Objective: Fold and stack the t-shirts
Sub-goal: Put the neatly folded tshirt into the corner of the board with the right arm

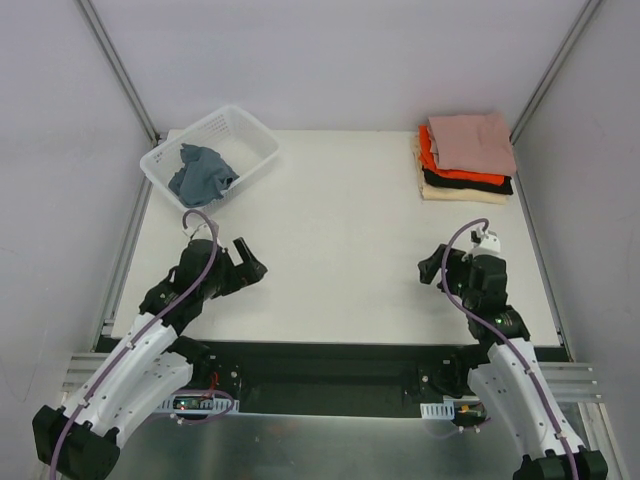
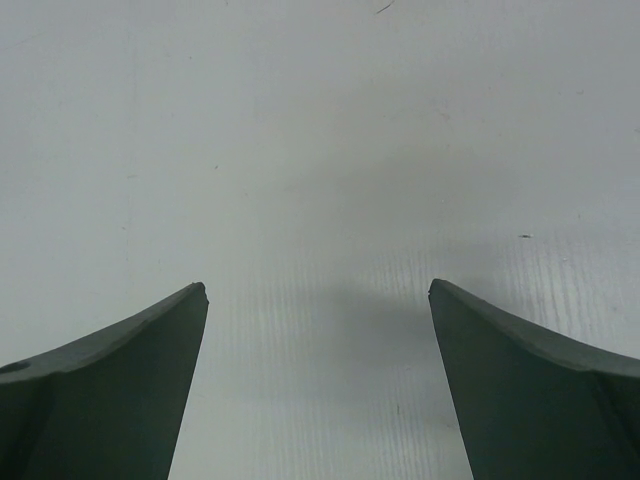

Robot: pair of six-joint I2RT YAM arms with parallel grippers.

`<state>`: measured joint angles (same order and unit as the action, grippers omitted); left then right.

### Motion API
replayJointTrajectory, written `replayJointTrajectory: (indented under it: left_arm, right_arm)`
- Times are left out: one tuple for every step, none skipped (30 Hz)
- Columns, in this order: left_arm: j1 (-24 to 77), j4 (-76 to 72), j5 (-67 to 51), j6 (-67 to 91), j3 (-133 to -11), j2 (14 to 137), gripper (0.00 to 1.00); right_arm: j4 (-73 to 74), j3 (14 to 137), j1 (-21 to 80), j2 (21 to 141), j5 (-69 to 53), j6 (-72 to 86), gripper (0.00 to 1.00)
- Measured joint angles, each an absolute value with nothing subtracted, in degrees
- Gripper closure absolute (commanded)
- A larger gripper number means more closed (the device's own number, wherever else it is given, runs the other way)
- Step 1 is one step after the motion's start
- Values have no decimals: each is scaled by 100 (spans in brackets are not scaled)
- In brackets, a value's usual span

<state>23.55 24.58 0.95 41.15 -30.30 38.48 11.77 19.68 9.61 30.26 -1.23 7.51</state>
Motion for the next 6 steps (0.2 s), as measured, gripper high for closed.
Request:
replayJointTrajectory:
  left_arm:
    - [2355,2410,99,4101,-3030,3815,1]
    - [2355,2373,113,4077,-3030,3782,1]
    - [2357,2335,156,4040,-3030,3739,1]
    - [2357,2298,209,3994,-3033,3695,1]
    - [2355,2283,290,3940,-3039,3649,1]
    - [2357,2270,366,3900,-3048,3621,1]
  right_arm:
    - [1168,1968,961,3026,-78,751,4]
    - [1153,1968,961,3020,-34,749,4]
    - [1131,1968,961,3013,25,749,4]
    - [1107,1968,961,3004,86,749,4]
    - [1079,1968,961,2995,154,749,4]
    - [1052,1968,961,2993,196,749,4]
